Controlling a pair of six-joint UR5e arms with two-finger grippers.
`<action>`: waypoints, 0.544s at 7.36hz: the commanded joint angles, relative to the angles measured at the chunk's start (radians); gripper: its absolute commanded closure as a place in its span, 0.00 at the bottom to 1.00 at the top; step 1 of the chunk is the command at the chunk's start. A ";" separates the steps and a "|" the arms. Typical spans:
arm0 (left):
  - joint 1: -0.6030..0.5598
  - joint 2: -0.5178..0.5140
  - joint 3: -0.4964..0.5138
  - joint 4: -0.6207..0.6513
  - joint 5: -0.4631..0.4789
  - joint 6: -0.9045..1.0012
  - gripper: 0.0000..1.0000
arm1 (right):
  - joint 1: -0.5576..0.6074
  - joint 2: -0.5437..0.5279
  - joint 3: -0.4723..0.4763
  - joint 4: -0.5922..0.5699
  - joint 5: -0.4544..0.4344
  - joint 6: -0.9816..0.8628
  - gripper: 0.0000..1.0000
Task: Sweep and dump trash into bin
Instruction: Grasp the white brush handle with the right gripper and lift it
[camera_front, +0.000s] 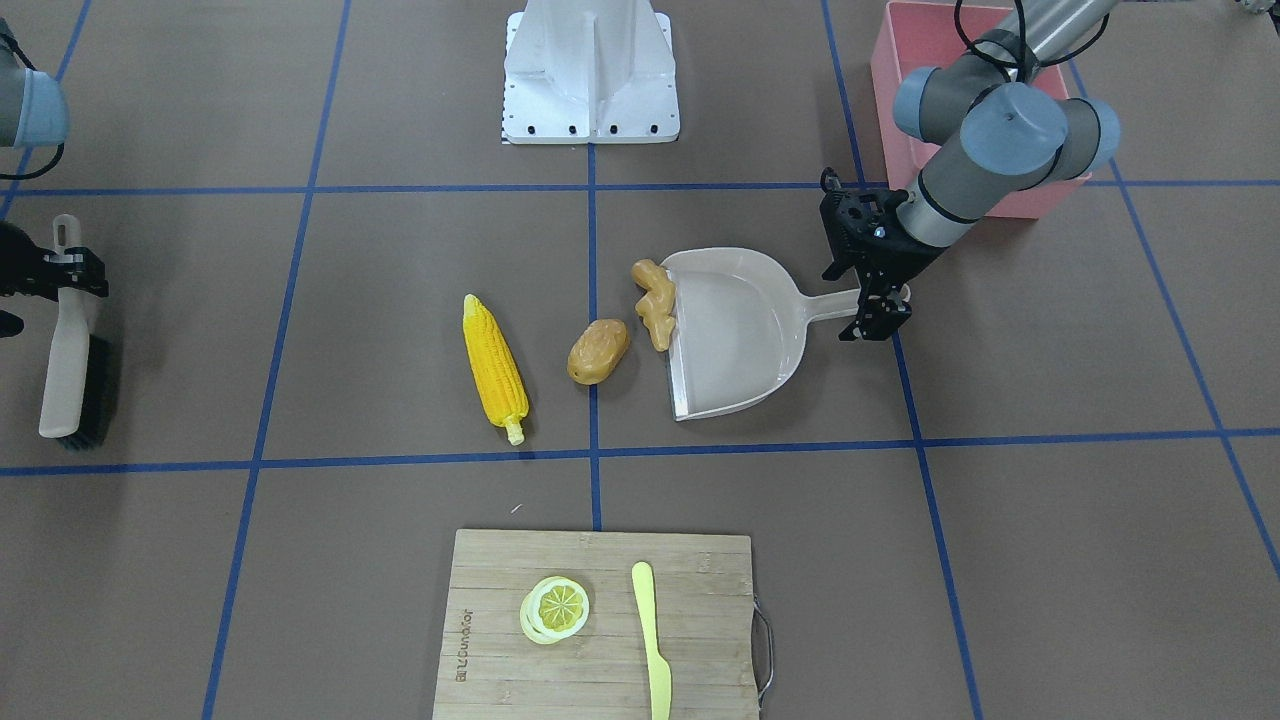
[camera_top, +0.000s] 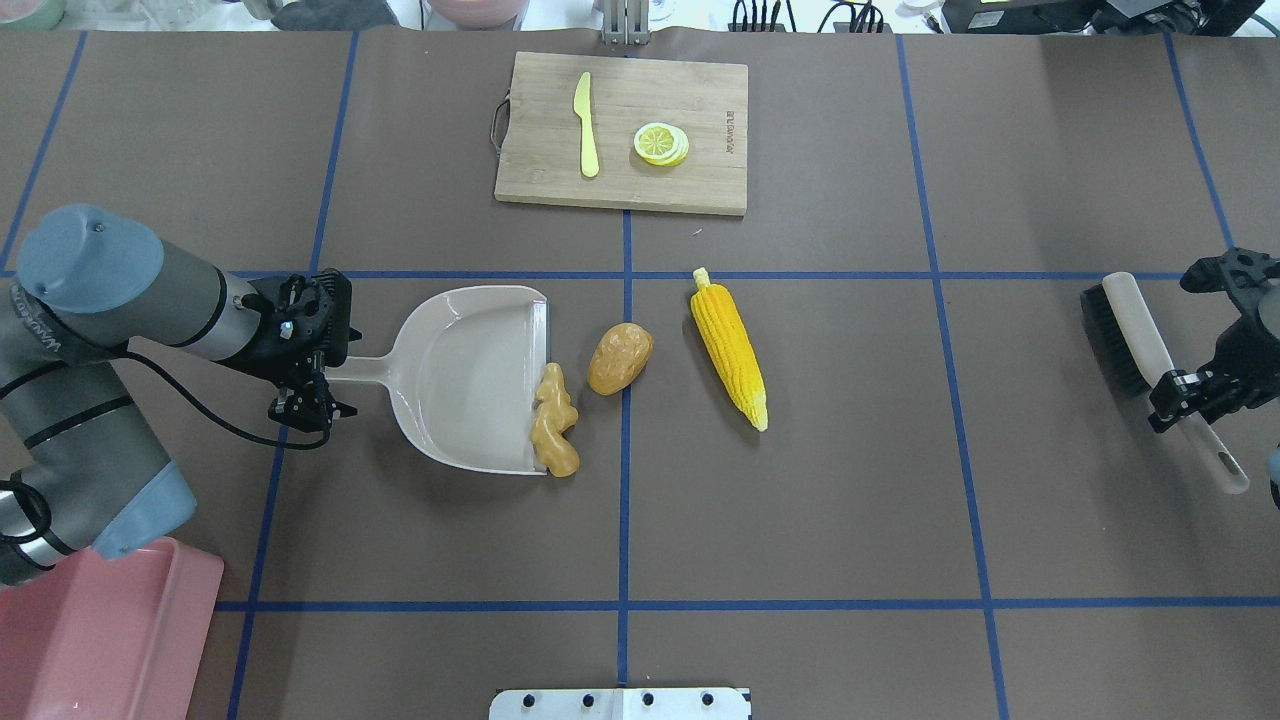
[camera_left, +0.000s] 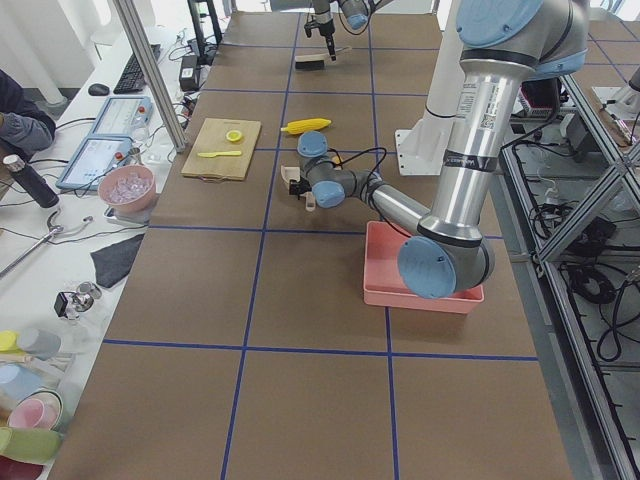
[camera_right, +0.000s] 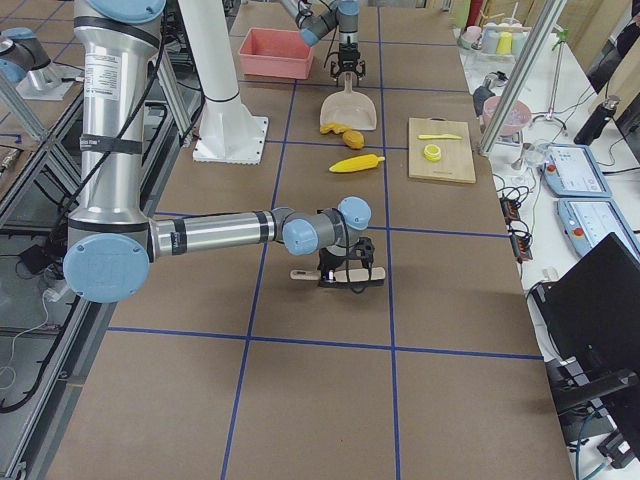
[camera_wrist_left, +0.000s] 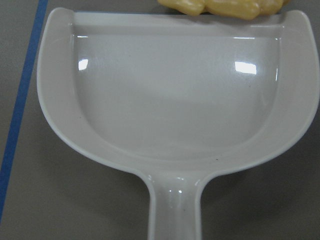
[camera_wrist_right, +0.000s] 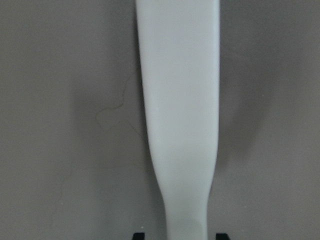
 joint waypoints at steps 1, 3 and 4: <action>-0.001 0.001 0.006 -0.018 0.001 0.001 0.07 | -0.002 -0.004 0.003 0.000 -0.002 -0.002 0.78; -0.004 0.011 -0.003 -0.018 -0.002 -0.003 0.07 | -0.026 0.002 -0.011 -0.003 -0.017 0.000 1.00; -0.004 0.013 -0.004 -0.018 -0.003 -0.011 0.07 | -0.002 -0.001 -0.002 -0.006 -0.002 0.002 1.00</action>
